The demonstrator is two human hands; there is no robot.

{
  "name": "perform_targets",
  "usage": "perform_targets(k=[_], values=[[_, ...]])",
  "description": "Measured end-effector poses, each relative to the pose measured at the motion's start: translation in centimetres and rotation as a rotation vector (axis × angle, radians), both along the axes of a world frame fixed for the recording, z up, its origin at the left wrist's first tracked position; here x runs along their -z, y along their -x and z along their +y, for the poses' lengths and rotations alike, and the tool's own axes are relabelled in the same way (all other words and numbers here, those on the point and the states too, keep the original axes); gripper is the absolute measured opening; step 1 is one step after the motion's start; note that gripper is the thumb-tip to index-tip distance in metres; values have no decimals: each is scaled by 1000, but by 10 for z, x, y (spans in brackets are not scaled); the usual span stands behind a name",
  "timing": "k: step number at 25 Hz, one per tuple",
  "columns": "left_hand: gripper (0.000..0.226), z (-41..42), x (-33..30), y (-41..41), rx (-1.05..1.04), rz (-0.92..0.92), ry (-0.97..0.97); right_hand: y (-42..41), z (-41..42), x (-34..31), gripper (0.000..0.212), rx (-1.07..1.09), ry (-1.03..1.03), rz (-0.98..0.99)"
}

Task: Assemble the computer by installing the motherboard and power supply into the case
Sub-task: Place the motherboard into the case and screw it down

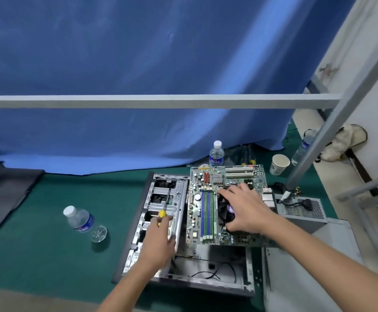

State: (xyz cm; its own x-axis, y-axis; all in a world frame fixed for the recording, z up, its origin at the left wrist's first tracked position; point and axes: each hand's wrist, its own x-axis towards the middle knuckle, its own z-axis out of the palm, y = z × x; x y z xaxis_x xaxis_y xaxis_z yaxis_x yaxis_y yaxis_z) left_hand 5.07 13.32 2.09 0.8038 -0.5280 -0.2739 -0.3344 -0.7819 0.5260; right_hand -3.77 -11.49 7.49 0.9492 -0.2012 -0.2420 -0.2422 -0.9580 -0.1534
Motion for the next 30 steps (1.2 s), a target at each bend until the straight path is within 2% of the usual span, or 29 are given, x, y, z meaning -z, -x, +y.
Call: perform_targets(k=[3,8,13,18,21,23,25,26,27,29,30], values=[[64,22,16,-32,86,-11,-132,-29,8,16,103,62,-42,31],[69,27,30,-64,275,39,-298,-59,20,33,103,99,-61,92],[66,28,36,-77,369,3,-291,-66,22,45,105,155,-118,116],[61,28,42,-85,354,26,-246,-68,21,50,107,127,-144,120],[60,23,45,-90,342,-16,-258,-65,22,44,108,151,-244,133],[66,21,47,-90,367,-16,-310,-51,33,43,91,147,-169,-27],[76,20,51,-91,411,10,-376,-29,51,50,52,63,-58,-273],[81,20,52,-90,426,32,-406,-15,63,56,31,-3,-105,-274],[84,20,52,-90,437,45,-428,-1,75,63,18,-88,-156,-180],[86,18,51,-88,441,53,-445,17,87,84,23,-168,-226,123],[85,16,49,-87,436,59,-446,20,89,96,27,-98,-274,241]])
